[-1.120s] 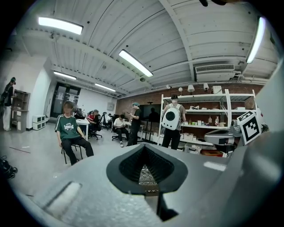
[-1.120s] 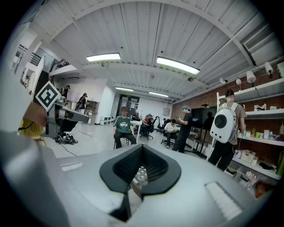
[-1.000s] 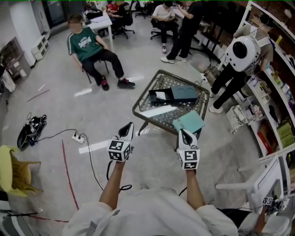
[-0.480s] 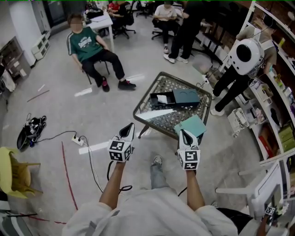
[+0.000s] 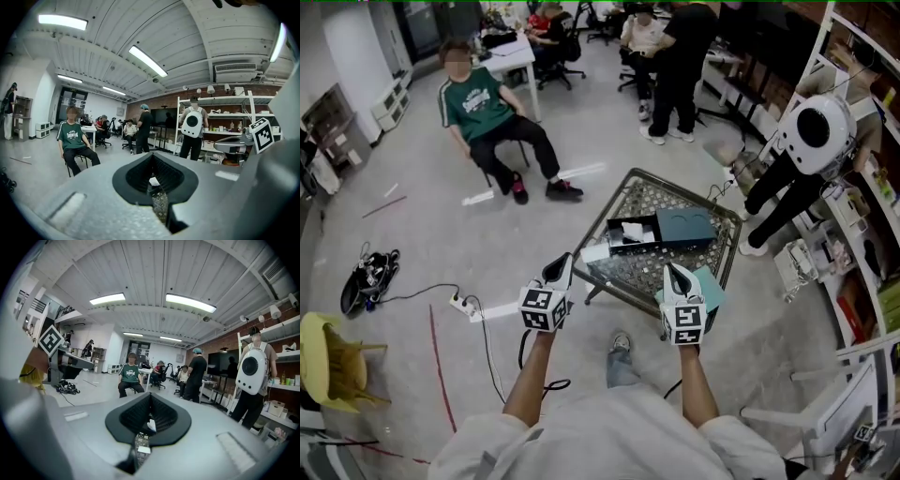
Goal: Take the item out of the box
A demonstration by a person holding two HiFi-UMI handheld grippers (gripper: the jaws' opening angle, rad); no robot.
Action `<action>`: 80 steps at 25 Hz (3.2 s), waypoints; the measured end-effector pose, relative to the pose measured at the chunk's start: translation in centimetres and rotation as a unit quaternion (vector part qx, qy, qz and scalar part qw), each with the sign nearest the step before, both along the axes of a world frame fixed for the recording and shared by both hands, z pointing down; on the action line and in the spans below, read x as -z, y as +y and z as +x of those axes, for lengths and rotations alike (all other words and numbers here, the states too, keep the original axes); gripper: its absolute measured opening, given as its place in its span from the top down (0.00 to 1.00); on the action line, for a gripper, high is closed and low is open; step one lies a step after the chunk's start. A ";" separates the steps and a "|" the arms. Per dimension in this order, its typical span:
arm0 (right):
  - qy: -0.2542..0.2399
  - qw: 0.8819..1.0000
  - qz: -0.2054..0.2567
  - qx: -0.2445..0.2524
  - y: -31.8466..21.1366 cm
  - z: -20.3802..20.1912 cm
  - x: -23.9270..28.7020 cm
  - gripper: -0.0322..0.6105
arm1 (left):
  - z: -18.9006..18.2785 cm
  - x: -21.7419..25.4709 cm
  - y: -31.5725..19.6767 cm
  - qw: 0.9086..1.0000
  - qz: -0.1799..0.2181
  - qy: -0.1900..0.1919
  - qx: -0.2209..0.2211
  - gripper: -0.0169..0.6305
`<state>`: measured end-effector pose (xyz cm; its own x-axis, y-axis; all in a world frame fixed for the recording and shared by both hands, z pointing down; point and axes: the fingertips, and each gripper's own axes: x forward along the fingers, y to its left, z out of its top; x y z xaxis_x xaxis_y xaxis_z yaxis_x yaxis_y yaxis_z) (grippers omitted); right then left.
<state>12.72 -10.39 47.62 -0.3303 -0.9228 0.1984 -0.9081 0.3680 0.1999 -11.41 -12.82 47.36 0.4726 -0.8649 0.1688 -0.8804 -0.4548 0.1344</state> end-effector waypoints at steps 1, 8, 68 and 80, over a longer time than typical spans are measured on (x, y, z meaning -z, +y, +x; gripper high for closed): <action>-0.001 1.000 -0.001 0.001 -1.5 0.3 0.1 0.95 | 0.4 0.2 -1.5 1.000 -0.001 -0.001 0.001 0.97; -0.003 1.000 -0.005 0.018 -12.2 2.0 0.7 0.95 | 2.9 0.7 -11.2 1.000 -0.004 -0.006 0.005 0.97; 0.033 0.976 -0.213 0.041 -25.1 -1.1 -19.2 0.95 | 4.3 -17.6 -25.3 0.985 -0.170 -0.014 -0.039 0.97; 0.194 0.945 -0.227 0.135 -22.8 -2.6 -24.2 0.95 | 4.2 -19.6 -24.1 0.982 -0.187 -0.009 -0.034 0.97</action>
<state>10.14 -33.21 71.80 -0.3620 -0.6067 0.7077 -0.6599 0.7031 0.2651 -7.21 -36.94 66.97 0.5211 -0.7070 0.4781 -0.8535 -0.4347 0.2874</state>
